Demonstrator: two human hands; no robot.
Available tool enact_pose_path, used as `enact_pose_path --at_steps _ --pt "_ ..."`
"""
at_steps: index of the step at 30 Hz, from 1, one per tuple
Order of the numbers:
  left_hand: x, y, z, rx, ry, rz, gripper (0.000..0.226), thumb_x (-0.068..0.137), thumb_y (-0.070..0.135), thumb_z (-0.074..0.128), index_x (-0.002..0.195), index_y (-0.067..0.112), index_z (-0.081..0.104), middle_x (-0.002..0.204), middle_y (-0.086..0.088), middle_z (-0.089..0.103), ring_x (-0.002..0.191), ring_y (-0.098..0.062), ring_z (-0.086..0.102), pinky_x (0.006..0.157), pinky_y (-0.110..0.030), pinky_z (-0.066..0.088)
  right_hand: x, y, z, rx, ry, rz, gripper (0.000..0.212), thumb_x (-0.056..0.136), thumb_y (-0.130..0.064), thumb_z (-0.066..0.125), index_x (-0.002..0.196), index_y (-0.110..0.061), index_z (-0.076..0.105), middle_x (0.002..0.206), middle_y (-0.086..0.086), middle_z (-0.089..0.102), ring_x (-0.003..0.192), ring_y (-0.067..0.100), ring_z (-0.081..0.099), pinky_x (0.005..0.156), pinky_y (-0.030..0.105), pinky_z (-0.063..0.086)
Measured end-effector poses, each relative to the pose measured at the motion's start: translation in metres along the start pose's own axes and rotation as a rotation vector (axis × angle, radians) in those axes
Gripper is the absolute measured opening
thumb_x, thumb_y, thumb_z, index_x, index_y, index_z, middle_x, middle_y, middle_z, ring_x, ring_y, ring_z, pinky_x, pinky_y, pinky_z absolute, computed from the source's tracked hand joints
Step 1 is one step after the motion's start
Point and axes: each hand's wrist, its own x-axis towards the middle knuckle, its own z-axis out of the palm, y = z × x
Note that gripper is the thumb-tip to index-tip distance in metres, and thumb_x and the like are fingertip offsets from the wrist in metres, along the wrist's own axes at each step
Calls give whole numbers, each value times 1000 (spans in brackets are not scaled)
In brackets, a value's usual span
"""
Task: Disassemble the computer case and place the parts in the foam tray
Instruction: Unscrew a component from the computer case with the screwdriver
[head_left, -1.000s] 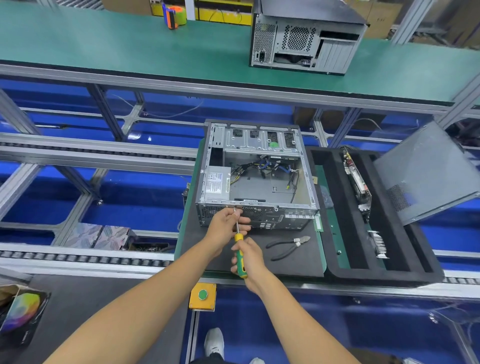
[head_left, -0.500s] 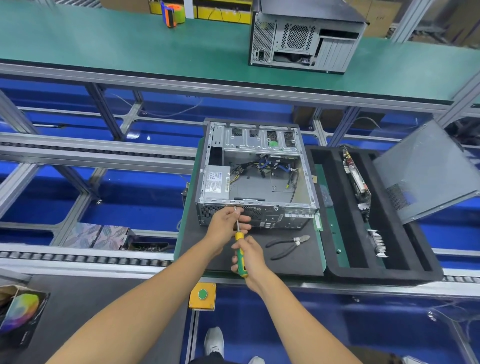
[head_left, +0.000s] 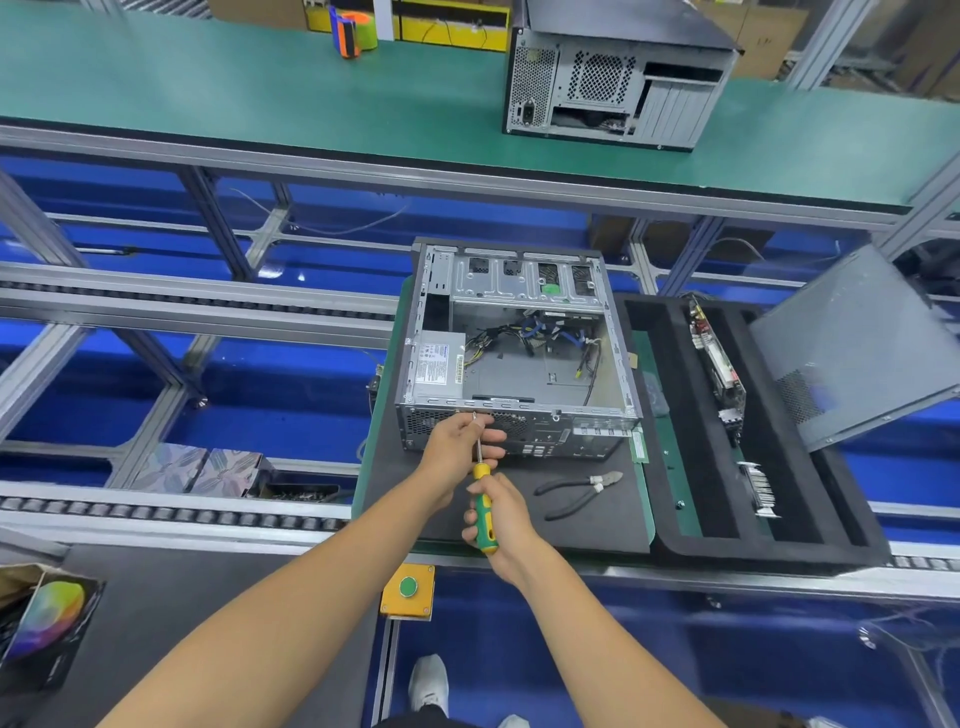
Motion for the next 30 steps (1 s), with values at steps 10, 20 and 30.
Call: enact_pose_path --at_steps 10,20,30 --pt "2 -4 0 -11 15 13 24 111 20 44 116 8 64 95 -4 79 70 -15 73 60 -25 58 1 -3 -2 -37 21 -18 13 92 -8 57 83 -15 51 69 5 49 49 13 47 44 24 36" --pt "0 -17 -1 19 171 25 25 96 20 73 104 -2 63 85 -11 78 72 -19 75 64 -30 60 5 12 18 -306 350 -298 32 94 -15 60 72 -20 37 69 5 56 53 22 53 44 29 42" --pt "-6 -4 3 -82 144 -105 33 102 18 64 115 -11 59 60 -6 67 46 -17 60 42 -24 49 -6 4 0 -62 -50 73 44 105 -36 38 88 -5 64 70 15 68 49 22 57 48 27 47"
